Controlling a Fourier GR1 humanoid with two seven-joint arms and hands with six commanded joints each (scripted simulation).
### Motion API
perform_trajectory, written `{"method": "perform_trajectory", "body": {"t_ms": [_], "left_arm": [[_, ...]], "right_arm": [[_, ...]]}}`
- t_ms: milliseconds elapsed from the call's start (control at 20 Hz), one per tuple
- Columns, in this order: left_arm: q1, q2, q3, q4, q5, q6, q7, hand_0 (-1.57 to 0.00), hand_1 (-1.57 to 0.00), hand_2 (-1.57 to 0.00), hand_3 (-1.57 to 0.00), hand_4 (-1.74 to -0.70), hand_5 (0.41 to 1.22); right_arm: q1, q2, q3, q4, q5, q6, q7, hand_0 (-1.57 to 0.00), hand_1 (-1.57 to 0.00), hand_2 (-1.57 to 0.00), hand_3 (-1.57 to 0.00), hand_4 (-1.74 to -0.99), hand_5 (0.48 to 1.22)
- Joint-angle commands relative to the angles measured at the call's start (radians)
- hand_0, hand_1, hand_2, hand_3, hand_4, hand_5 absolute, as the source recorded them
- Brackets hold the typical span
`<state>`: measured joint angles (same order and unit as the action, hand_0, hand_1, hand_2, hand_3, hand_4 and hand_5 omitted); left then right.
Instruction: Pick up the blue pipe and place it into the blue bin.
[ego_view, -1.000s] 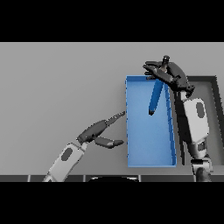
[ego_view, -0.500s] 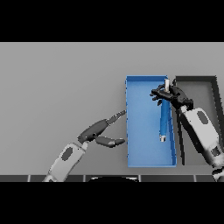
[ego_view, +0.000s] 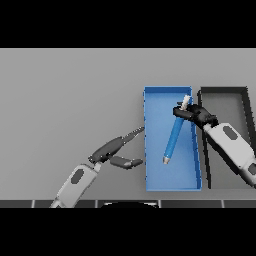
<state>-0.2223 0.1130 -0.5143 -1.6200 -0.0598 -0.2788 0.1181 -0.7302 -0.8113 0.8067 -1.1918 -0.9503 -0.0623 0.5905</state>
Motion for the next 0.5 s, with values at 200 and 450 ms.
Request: {"method": "perform_trajectory", "body": {"t_ms": [200,450], "left_arm": [[0.021,-0.002,-0.015,-0.016,-0.009,0.004,-0.002,0.0,0.0,0.0,0.0,-0.88,0.476],[0.016,0.005,-0.008,-0.002,-0.015,0.007,-0.003,0.0,0.0,0.0,0.0,-0.88,0.476]], "right_arm": [[-0.023,0.015,0.026,0.029,0.049,0.017,-0.011,-0.38,-0.18,-0.08,-0.03,-1.144,0.792],[0.005,-0.002,0.009,0.006,0.015,0.041,-0.037,-0.12,-0.06,-0.03,-0.01,-1.154,0.809]]}}
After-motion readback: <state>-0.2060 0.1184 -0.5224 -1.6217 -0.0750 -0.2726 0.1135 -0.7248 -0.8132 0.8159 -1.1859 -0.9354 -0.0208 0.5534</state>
